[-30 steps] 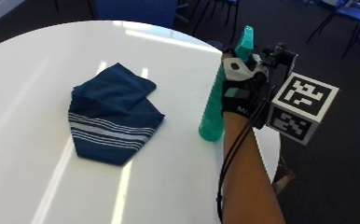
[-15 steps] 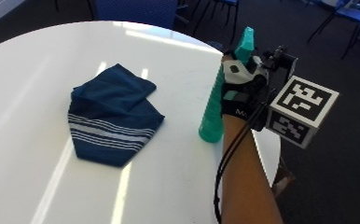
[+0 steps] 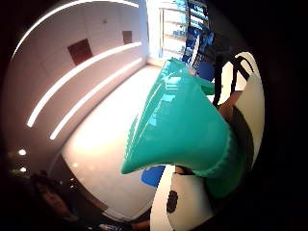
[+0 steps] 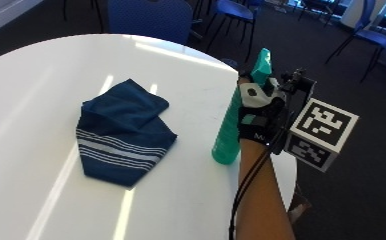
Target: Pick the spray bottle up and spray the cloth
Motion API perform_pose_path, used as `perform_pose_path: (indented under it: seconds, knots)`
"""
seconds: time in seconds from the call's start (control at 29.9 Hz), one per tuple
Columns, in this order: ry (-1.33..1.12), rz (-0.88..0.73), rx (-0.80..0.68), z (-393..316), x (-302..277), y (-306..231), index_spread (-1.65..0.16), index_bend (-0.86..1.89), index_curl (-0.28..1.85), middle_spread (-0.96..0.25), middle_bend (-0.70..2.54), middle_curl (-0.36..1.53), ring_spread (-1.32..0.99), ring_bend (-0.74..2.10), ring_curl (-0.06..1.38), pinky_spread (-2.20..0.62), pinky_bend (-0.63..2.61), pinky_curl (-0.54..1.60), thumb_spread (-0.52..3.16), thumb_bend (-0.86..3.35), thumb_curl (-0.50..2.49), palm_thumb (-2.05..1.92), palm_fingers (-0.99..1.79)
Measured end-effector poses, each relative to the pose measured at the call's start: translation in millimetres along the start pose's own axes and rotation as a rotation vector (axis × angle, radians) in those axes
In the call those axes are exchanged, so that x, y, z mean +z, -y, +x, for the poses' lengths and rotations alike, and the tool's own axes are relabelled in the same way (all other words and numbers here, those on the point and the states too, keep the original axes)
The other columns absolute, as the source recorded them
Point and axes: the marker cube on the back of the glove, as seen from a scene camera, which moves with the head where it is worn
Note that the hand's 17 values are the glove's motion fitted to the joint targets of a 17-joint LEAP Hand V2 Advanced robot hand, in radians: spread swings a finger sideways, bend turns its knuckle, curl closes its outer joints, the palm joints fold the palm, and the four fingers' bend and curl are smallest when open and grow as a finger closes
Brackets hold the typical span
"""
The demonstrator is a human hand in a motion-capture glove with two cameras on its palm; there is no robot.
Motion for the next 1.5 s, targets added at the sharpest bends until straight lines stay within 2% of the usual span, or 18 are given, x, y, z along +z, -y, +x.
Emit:
perform_pose_path:
  seconds: [0.3,0.5,0.7,0.97,1.5]
  knots:
    - [0.012,-0.039,0.036,17.8,1.1,8.2,-0.29,0.27,0.51,-0.17,0.47,0.51,-0.17,0.54,0.46,-0.21,0.42,0.39,0.34,-0.04,0.73,0.91,1.35]
    - [0.081,-0.128,0.116,17.7,-7.1,19.5,-0.29,0.28,0.51,-0.16,0.48,0.51,-0.18,0.54,0.46,-0.21,0.42,0.39,0.33,-0.03,0.74,0.91,1.35]
    - [0.095,-0.377,0.139,-12.7,3.1,28.1,-0.28,0.28,0.51,-0.16,0.49,0.5,-0.18,0.54,0.46,-0.21,0.42,0.38,0.33,-0.04,0.74,0.91,1.36]
    - [-0.112,-0.743,0.143,-43.8,34.8,14.6,-0.27,0.29,0.51,-0.15,0.5,0.5,-0.18,0.55,0.46,-0.2,0.41,0.38,0.32,-0.04,0.75,0.91,1.36]
    - [-0.509,-1.133,0.32,-29.9,80.3,0.6,-0.27,0.3,0.51,-0.15,0.5,0.5,-0.18,0.56,0.45,-0.19,0.41,0.38,0.31,-0.04,0.76,0.91,1.36]
